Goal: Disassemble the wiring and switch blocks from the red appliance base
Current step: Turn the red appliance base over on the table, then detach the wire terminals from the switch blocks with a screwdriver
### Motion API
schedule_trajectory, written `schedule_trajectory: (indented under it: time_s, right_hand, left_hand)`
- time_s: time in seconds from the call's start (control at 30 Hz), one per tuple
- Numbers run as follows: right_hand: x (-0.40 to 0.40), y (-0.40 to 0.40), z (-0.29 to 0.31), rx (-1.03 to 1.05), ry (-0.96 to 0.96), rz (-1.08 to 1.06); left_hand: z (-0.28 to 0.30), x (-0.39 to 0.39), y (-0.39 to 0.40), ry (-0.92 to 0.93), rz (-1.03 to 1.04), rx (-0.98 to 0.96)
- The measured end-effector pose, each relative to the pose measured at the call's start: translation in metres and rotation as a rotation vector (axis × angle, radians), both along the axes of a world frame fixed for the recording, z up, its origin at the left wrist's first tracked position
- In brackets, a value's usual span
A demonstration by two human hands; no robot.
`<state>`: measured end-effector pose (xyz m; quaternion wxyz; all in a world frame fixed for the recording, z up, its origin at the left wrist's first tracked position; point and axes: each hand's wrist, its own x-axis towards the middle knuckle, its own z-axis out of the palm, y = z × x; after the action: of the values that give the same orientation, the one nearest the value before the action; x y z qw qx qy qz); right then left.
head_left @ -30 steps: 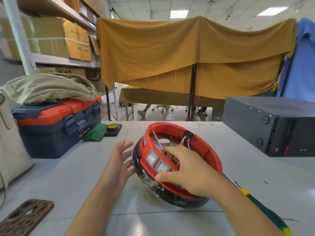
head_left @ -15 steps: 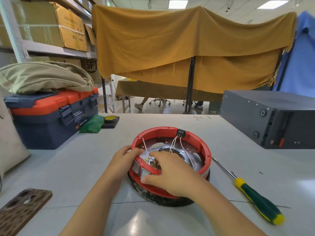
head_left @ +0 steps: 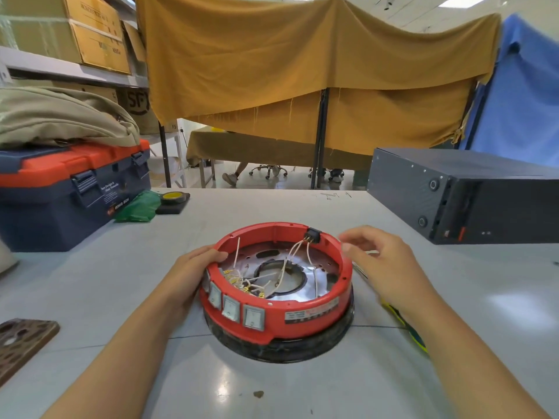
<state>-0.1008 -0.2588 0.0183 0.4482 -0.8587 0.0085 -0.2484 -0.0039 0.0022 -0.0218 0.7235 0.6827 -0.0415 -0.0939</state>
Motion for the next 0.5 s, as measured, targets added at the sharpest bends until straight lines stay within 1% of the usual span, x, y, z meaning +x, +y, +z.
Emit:
schedule_trajectory:
  time_s: [0.1,0.17,0.23,0.37,0.43,0.5]
  right_hand:
    - [-0.002,-0.017,-0.012,0.000,0.062,-0.062]
    - [-0.001,-0.027,-0.019,-0.058,0.094,-0.140]
    - [0.000,-0.039,-0.024,-0.187,0.190,-0.221]
    - [0.000,-0.051,-0.030,-0.525,0.551,-0.276]
    - [0.000,-0.048,-0.033,-0.595,0.599,-0.276]
    - [0.001,-0.044,-0.035,-0.625,0.584,-0.288]
  left_hand:
    - [-0.001,0.001,0.000,-0.029,-0.022,-0.019]
    - [-0.001,0.002,-0.001,-0.028,-0.011,-0.048]
    - [-0.001,0.003,0.000,-0.025,-0.003,-0.060]
    - [-0.004,0.004,0.002,-0.027,-0.008,-0.053]
    - [-0.006,0.005,0.001,-0.031,-0.006,-0.041]
    - [-0.007,0.005,0.001,-0.033,-0.005,-0.037]
